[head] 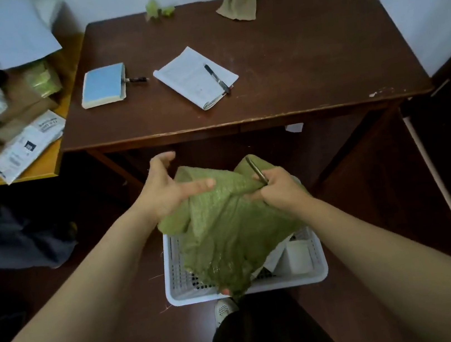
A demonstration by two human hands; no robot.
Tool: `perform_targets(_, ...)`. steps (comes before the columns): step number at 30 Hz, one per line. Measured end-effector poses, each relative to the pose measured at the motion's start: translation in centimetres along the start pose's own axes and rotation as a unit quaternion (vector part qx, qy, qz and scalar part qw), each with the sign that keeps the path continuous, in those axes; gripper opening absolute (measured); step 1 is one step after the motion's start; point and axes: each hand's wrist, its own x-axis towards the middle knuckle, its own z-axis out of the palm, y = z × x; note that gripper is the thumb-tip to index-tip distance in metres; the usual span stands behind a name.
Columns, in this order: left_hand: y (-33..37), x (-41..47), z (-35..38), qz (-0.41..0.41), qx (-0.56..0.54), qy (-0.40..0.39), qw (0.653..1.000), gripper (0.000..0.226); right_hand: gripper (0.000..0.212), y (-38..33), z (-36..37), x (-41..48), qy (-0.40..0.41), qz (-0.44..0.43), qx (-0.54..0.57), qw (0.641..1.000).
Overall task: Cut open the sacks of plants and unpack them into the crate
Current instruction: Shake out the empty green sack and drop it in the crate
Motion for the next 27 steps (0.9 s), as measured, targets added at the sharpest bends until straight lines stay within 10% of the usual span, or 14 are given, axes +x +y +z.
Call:
perform_targets(4, -2.3, -0.9, 1.9, 0.135, 0.219, -0.121, 0.959, 0.137, 0.029, -1.9, -0.8, -0.1, -0.048, 0.072, 0.113, 0.99)
perform_targets(8, -1.7, -0.4, 4.0, 0.055, 0.029, -0.06, 0.996, 0.027, 0.015, -2.5, -1.6, 0.2, 0.022, 0.048, 0.126, 0.991)
perform_targets(11, -0.3, -0.4, 3.9, -0.047, -0.117, -0.022, 0.992, 0.012, 0.056, -1.4, -3.8, -1.0, 0.169, -0.087, 0.033, 0.981)
perform_targets(17, 0.8, -0.5, 3.8, -0.176, -0.247, -0.086, 0.949, 0.035, 0.109, 1.9, -3.6, -4.2, -0.022, -0.114, -0.254, 0.96)
perform_targets(21, 1.7, -0.6, 4.7, -0.146, -0.246, -0.033, 0.958, 0.048, 0.021, 2.4, -2.7, -2.9, 0.086, -0.054, 0.013, 0.995)
perform_targets(24, 0.9, -0.2, 4.6, -0.024, 0.059, 0.125, 0.99, 0.082, 0.011, 2.3, -3.8, -2.5, 0.175, 0.046, 0.176, 0.968)
perform_targets(27, -0.8, -1.8, 5.1, -0.093, 0.153, 0.07, 0.981, 0.112, 0.027, 2.2, -4.6, -3.0, 0.125, 0.155, 0.332, 0.922)
